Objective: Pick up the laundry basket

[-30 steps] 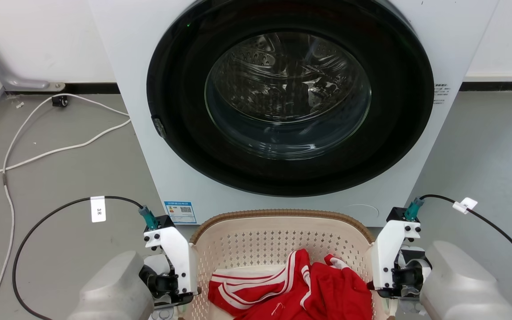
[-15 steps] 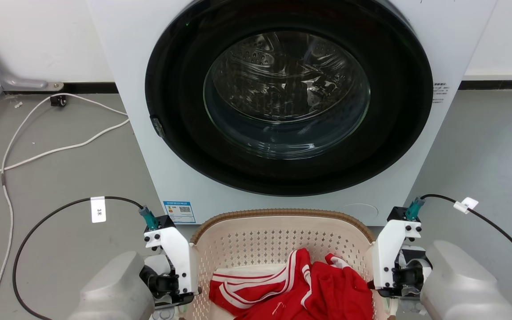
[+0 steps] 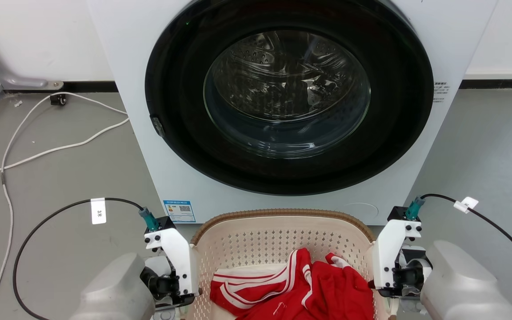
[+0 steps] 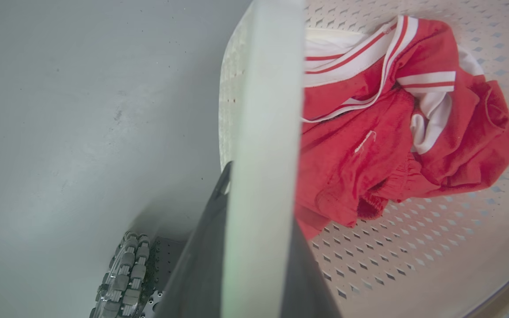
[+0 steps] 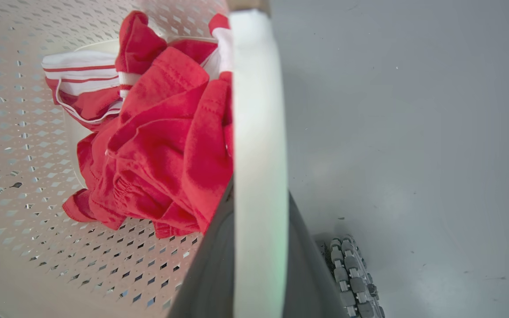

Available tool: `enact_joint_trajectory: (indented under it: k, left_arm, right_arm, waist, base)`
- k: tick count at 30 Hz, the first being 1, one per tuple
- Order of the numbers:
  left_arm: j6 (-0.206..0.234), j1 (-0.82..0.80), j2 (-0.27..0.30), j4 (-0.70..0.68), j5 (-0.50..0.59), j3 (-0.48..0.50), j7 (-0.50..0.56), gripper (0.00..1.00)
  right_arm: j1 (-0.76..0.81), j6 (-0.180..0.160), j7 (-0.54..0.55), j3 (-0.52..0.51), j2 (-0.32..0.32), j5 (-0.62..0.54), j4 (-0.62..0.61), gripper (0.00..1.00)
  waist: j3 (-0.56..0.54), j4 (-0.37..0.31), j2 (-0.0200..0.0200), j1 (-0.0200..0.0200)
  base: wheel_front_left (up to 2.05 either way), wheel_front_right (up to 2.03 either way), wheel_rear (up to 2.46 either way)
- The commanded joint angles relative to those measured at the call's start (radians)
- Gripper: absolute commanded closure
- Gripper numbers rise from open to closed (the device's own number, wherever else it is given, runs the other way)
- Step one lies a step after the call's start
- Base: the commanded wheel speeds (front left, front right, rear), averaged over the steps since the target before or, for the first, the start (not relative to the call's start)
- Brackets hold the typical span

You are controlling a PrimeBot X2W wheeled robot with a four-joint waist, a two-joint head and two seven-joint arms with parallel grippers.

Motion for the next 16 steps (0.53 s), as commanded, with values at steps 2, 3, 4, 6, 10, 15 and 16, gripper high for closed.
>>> enact_joint_trajectory:
  k: [2,3,4,6,10,15,16]
  left_arm:
    - [-0.003,0.013,0.015,0.004,-0.001,-0.001,-0.004,1.0]
    - [-0.003,0.013,0.015,0.003,-0.002,-0.001,-0.005,1.0]
    - [-0.003,0.013,0.015,0.003,-0.003,-0.002,-0.006,1.0]
    - [-0.003,0.013,0.016,0.003,-0.005,-0.003,-0.009,1.0]
    - [-0.003,0.014,0.015,0.004,-0.008,-0.004,-0.01,1.0]
    - [-0.003,0.015,0.015,0.004,-0.01,-0.005,-0.014,1.0]
    - [-0.003,0.015,0.016,0.004,-0.011,-0.005,-0.014,1.0]
  right_arm:
    - [-0.004,0.0,-0.002,-0.004,-0.017,-0.005,0.003,1.0]
    - [-0.003,0.0,-0.001,-0.004,-0.017,-0.005,0.003,1.0]
    - [-0.003,0.0,0.0,-0.005,-0.017,-0.005,0.003,1.0]
    - [-0.003,0.0,0.002,-0.005,-0.017,-0.007,0.003,1.0]
    - [0.0,0.0,0.004,-0.005,-0.015,-0.008,0.003,1.0]
    - [0.003,0.0,0.006,-0.007,-0.017,-0.009,0.003,1.0]
    - [0.002,0.0,0.007,-0.007,-0.017,-0.009,0.003,1.0]
  waist:
    - [-0.001,-0.001,0.0,0.0]
    - [-0.001,-0.001,0.0,0.0]
    - [-0.001,-0.001,0.0,0.0]
    - [-0.001,-0.002,0.0,0.0]
    - [-0.001,-0.003,0.0,0.0]
    - [-0.001,-0.004,0.0,0.0]
    - [0.0,-0.005,0.0,0.0]
  base:
    - [0.0,0.0,0.0]
    - [0.0,0.0,0.0]
    - [0.0,0.0,0.0]
    - [0.0,0.0,0.0]
    - [0.0,0.0,0.0]
    - [0.0,0.0,0.0]
    - [0.0,0.0,0.0]
